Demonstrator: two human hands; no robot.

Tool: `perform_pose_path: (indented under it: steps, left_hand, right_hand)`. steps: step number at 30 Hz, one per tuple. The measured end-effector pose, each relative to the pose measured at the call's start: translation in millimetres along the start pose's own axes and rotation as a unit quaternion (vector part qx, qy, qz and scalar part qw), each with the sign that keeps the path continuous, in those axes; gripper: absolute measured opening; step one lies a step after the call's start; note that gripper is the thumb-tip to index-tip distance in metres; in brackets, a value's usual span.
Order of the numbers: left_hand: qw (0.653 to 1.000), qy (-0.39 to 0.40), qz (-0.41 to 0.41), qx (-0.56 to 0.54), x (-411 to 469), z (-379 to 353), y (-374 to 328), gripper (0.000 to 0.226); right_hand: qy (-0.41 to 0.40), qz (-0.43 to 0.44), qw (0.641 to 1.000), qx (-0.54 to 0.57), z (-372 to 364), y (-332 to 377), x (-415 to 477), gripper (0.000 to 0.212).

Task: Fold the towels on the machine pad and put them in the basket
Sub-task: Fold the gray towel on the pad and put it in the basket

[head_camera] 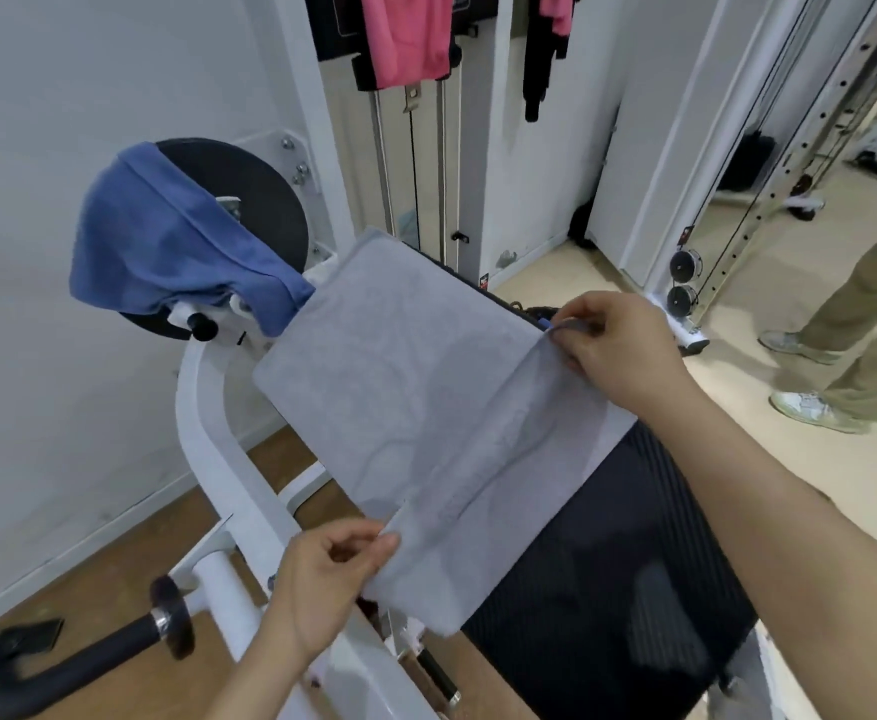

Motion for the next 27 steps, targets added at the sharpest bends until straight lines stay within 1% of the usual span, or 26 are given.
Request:
perform_pose_path:
  steps: [3, 5, 8, 11, 14, 17, 19, 22, 25, 27]
  left_hand:
    - [0.998, -0.052, -0.016, -0.003, 28, 44, 1, 0.006]
    - [0.998, -0.061, -0.011, -0.023, 47, 67, 4, 0.01]
    - [0.998, -0.054, -0.008, -0.02, 75, 91, 10, 0.016]
    - [0.995, -0.099, 0.004, -0.026, 108, 120, 21, 0.008]
    - [0.987, -0.156, 0.017, -0.044, 137, 144, 32, 0.004]
    - [0.977, -0.203, 0.01, -0.058, 160, 160, 40, 0.012]
    - [0.973, -0.22, 0.008, -0.07, 176, 167, 43, 0.014]
    - [0.967, -0.237, 0.018, -0.087, 201, 178, 54, 0.009]
    - [0.961, -0.265, 0.022, -0.07, 222, 185, 60, 0.006]
    - [0.961, -0.27, 0.024, -0.055, 235, 185, 62, 0.004]
  right_hand:
    - [-0.014, 0.023, 0.999, -0.033, -28, 31, 29, 0.004]
    - [-0.027, 0.023, 0.998, -0.049, -46, 46, 49, 0.009]
    - [-0.02, 0.026, 0.996, -0.088, -73, 63, 75, 0.017]
    - [-0.017, 0.037, 0.991, -0.131, -103, 78, 104, 0.026]
    - [-0.017, 0.053, 0.988, -0.147, -130, 93, 133, 0.025]
    - [-0.008, 0.077, 0.984, -0.161, -159, 107, 159, 0.025]
    - [-0.006, 0.094, 0.982, -0.164, -176, 117, 173, 0.024]
    - [-0.008, 0.106, 0.978, -0.179, -197, 123, 195, 0.022]
    - [-0.002, 0.103, 0.977, -0.186, -215, 115, 212, 0.022]
    - [0.002, 0.094, 0.977, -0.189, -224, 106, 219, 0.022]
Point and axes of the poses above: each hand's wrist, its own x-axis towards the middle knuckle, its own z-axis out of the back of the hand, y = z × x, the point moved 9 cm from there along x, towards the middle knuckle
